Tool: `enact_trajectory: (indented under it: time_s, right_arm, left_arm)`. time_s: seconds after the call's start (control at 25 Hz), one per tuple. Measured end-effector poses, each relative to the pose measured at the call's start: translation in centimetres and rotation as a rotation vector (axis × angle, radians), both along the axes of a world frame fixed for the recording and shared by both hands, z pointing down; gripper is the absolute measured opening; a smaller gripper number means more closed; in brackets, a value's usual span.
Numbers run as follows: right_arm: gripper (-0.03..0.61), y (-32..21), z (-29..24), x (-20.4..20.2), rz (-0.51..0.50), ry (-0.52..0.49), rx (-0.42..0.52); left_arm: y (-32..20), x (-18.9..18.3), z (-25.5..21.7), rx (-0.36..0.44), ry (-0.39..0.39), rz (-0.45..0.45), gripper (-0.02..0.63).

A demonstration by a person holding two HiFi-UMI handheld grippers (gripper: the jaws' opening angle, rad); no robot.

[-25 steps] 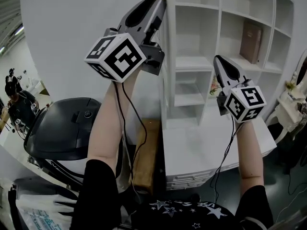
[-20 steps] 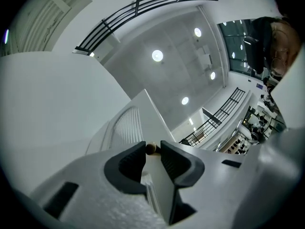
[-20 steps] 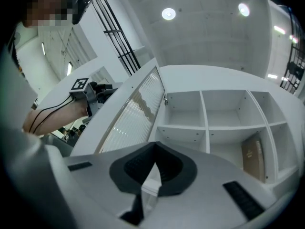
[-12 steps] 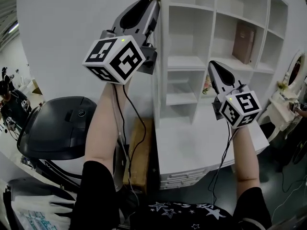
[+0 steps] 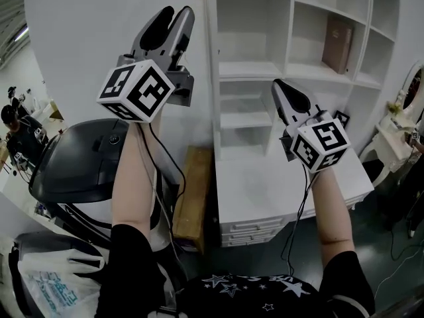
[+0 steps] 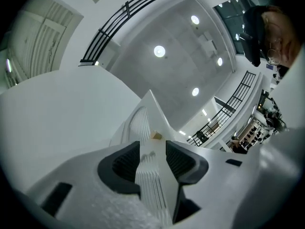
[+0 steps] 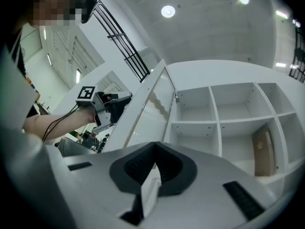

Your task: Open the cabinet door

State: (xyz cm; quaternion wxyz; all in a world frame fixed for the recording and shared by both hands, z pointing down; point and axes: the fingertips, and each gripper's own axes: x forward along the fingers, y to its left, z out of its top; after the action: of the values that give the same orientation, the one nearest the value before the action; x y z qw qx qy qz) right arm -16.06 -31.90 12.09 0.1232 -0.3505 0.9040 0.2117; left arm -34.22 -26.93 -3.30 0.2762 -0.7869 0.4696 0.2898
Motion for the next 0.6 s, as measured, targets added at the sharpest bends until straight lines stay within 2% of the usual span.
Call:
enact_trajectory:
  time_s: [0.2,0.6]
  right_arm:
    - [0.006,3.0,0.9,2.0,-0.02,-0.011,-0.031]
    - [0.006,10.0,3.0,5.9,-0.042,-0.034,-0.081]
  left_arm:
    - [2.3,0.7,3.1,-0.064,0.015,-0.04,0.176]
    - [8.8,4.3,8.0,-0.158,-0.026,-0.11,0.193]
